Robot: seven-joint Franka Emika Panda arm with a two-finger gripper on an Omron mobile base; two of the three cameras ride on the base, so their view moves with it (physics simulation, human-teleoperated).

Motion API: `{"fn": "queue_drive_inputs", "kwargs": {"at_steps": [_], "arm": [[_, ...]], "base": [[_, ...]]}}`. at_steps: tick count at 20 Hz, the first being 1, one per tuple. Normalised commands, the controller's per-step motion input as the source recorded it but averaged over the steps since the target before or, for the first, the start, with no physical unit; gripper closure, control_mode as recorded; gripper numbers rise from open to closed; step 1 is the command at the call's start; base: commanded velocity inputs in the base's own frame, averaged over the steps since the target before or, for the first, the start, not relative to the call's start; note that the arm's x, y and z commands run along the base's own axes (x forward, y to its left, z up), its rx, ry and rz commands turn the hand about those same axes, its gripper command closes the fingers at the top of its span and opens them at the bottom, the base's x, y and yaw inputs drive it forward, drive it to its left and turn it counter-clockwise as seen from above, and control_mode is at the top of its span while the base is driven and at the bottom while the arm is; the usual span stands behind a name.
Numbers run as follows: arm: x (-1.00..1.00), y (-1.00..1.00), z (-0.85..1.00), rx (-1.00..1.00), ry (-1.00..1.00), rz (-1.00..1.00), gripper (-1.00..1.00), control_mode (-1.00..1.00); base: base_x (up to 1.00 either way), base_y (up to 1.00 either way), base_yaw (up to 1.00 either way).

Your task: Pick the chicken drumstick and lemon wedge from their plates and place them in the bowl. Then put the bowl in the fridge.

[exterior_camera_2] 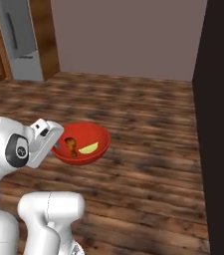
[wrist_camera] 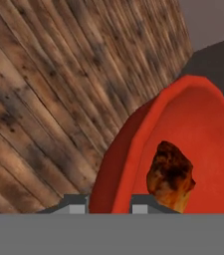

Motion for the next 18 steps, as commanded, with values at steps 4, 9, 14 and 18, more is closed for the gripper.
{"fn": "queue_drive_inputs", "kwargs": {"at_steps": [4,9,14,18], "arm": [[0.00,0.00,0.00,0.00,0.00,0.00,1.00,1.00],[0.00,0.00,0.00,0.00,0.00,0.00,1.00,1.00],[0.00,0.00,0.00,0.00,0.00,0.00,1.00,1.00],[0.00,0.00,0.00,0.00,0.00,0.00,1.00,1.00]], "base": [[0.59,0.21,0.42],[0.55,0.19,0.46],[0.63,0.20,0.38],[0.79,0.22,0.24]]}}
